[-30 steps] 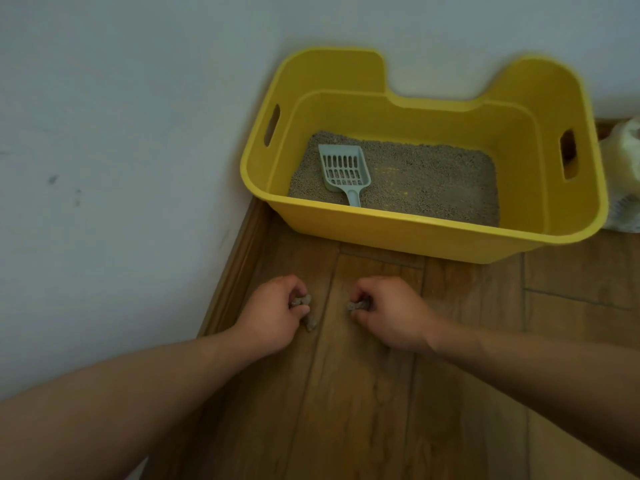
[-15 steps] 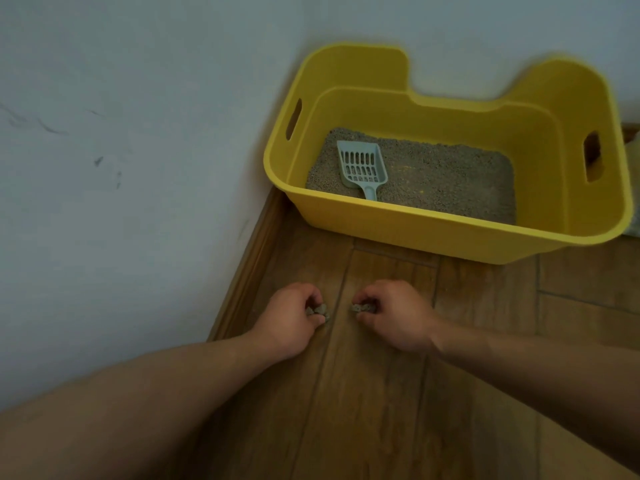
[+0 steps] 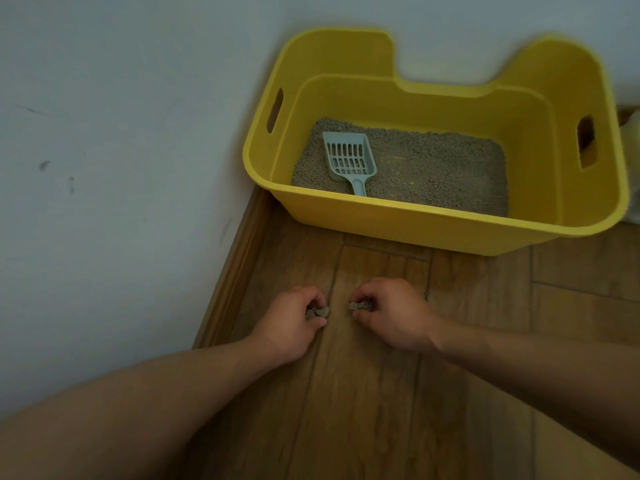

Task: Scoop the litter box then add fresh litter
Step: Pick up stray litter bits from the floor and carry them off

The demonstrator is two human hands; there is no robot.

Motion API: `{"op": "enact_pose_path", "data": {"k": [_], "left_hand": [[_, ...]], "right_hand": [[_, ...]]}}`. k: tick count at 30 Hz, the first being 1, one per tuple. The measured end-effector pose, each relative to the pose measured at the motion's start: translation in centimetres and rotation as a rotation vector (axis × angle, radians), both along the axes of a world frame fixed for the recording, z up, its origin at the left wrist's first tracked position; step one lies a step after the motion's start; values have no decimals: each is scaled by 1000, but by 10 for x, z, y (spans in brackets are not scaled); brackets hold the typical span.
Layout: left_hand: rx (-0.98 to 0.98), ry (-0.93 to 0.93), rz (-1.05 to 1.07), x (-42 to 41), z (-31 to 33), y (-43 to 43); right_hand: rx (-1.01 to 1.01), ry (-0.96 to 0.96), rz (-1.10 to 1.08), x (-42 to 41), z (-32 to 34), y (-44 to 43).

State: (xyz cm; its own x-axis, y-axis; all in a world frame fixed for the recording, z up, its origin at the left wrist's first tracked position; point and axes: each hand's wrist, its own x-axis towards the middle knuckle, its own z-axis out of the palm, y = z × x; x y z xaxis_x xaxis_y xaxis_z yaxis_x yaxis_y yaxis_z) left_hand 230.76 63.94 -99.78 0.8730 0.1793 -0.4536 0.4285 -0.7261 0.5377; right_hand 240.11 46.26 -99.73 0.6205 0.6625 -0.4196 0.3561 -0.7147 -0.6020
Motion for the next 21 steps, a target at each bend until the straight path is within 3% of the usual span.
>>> {"op": "enact_pose_path", "data": {"k": [10,21], "left_hand": [[-45,-11,32,4,8,-3],[-177,-119,67,24,33,-40]], "right_hand": [[16,11,-25,2,2,-4],[65,169,-256,16,17,-34]]}}
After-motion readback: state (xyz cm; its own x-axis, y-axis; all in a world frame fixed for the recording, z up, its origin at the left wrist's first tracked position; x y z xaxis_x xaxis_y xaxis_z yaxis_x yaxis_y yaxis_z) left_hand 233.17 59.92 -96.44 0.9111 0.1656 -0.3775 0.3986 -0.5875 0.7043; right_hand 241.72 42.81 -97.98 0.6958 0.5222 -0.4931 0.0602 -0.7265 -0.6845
